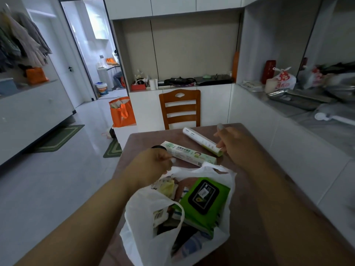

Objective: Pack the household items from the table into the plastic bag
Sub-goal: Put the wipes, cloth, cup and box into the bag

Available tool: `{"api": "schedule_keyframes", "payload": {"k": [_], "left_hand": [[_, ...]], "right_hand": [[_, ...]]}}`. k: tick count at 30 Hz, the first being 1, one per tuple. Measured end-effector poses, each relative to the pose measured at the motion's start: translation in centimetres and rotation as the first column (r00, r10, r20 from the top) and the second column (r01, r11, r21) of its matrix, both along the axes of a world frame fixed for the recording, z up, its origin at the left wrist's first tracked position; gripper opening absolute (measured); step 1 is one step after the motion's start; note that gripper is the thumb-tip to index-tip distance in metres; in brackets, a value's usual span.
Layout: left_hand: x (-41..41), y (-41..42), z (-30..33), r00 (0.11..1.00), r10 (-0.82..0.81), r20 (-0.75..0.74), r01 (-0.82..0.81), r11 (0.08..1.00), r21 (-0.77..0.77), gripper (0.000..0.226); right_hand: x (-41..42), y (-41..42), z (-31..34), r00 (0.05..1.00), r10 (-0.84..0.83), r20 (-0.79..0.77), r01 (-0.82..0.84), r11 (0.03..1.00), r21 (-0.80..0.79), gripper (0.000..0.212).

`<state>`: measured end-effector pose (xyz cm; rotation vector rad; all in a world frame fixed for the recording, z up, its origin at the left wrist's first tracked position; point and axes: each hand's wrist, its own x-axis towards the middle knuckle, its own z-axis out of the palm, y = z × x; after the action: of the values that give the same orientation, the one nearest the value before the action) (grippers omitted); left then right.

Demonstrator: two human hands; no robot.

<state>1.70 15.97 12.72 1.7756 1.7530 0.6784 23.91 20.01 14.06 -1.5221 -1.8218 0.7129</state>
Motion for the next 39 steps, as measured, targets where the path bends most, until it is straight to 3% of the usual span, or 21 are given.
{"api": "schedule_keyframes", "payload": {"k": [3, 7, 13, 16, 17, 19, 20, 22, 24, 25, 27, 29, 31, 34, 39], "left_hand": [[-0.2, -0.4, -0.5, 0.999, -0.002, 0.051, 0.001, 1.0, 0.017, 0.02], [-0.7, -0.2, -1.5, 1.0, -0.003, 0.02, 0.004, 1.0, -0.025, 0.02], [0.5, -1.7, -1.7, 0.994, 0.092, -0.061, -0.09, 0.995, 0.036, 0.045], [2.9, -3.7, -2.9, 0.921, -0.08, -0.382, -0.003, 0.977, -0.212, 0.053], [3.7, -4.0, -3.6, 0.902, -0.168, -0.398, 0.024, 0.939, -0.342, 0.056], [5.1, -4.3, -4.8, 0.982, -0.113, -0.151, 0.009, 0.829, -0.559, 0.054], [5.5, -4.3, -5.3, 0.999, 0.0, 0.038, 0.023, 0.794, -0.607, 0.046], [5.6, -4.3, -6.6, 0.905, 0.2, 0.375, 0.095, 0.765, -0.637, 0.037], [5.0, -4.2, -6.8, 0.745, 0.31, 0.591, 0.09, 0.83, -0.55, 0.043], [4.8, -4.1, -6.3, 0.712, 0.322, 0.625, 0.039, 0.869, -0.492, 0.043], [4.7, -3.7, -4.2, 0.776, 0.321, 0.543, -0.128, 0.923, -0.362, 0.053], [5.1, -3.0, -1.3, 0.886, 0.314, 0.342, -0.274, 0.948, -0.161, 0.055], [5.6, -2.4, 1.4, 0.917, 0.27, 0.294, -0.288, 0.957, 0.02, 0.054], [6.2, -1.5, 4.4, 0.924, 0.228, 0.307, -0.286, 0.945, 0.159, 0.057], [5.9, -1.2, 4.3, 0.945, 0.204, 0.257, -0.28, 0.908, 0.31, 0.049]], "right_hand": [[0.1, -0.1, -0.6, 0.99, -0.069, -0.122, 0.067, 0.998, -0.017, 0.057], [0.0, 0.3, -1.4, 0.989, -0.081, -0.123, 0.073, 0.995, -0.071, 0.056], [1.6, 0.5, -1.9, 0.995, 0.034, -0.098, -0.049, 0.987, -0.153, 0.047], [2.3, 0.4, -2.2, 0.975, 0.222, -0.024, -0.218, 0.925, -0.312, 0.033], [2.3, 0.4, -2.3, 0.955, 0.297, 0.002, -0.274, 0.885, -0.378, 0.033], [2.2, 0.1, -2.3, 0.905, 0.418, -0.074, -0.405, 0.798, -0.447, 0.035], [2.1, 0.2, -2.4, 0.871, 0.437, -0.224, -0.49, 0.756, -0.434, 0.037], [2.1, 0.7, -2.4, 0.741, 0.372, -0.559, -0.613, 0.714, -0.338, 0.04], [2.2, 1.4, -2.2, 0.639, 0.287, -0.713, -0.617, 0.745, -0.254, 0.043], [2.3, 1.7, -2.1, 0.618, 0.254, -0.744, -0.592, 0.773, -0.228, 0.045], [2.5, 1.9, -1.5, 0.619, 0.196, -0.761, -0.511, 0.836, -0.201, 0.045], [3.1, 2.0, -0.6, 0.618, 0.122, -0.777, -0.405, 0.896, -0.182, 0.04], [4.1, 1.8, 0.3, 0.542, 0.061, -0.838, -0.339, 0.928, -0.152, 0.038], [5.5, 1.3, 1.4, 0.388, 0.064, -0.919, -0.321, 0.944, -0.07, 0.04], [7.6, -0.4, 1.3, 0.3, 0.051, -0.953, -0.152, 0.988, 0.005, 0.044]]}}
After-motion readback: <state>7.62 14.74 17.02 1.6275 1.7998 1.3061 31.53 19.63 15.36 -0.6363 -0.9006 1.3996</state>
